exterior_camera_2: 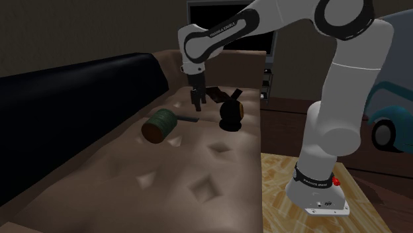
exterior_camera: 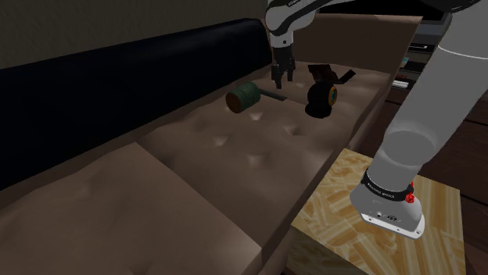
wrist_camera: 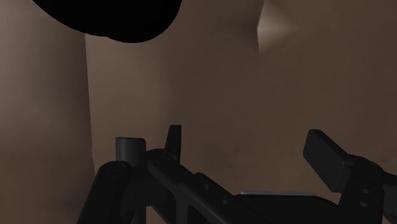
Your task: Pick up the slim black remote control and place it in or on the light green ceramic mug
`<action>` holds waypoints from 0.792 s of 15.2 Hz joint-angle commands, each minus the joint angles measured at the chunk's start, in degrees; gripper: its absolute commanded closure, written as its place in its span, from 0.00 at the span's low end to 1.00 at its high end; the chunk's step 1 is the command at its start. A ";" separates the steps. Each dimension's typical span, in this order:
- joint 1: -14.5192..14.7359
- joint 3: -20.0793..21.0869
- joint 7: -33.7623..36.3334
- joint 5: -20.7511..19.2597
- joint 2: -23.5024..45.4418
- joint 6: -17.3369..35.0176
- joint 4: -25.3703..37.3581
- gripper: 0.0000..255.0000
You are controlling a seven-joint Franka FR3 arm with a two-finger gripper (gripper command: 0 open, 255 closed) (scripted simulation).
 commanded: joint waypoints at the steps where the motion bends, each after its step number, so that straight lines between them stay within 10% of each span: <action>1: -0.53 -0.68 -1.46 0.81 4.57 0.62 3.51 0.00; 12: -6.27 -2.23 -9.14 6.34 31.33 -3.18 31.53 0.00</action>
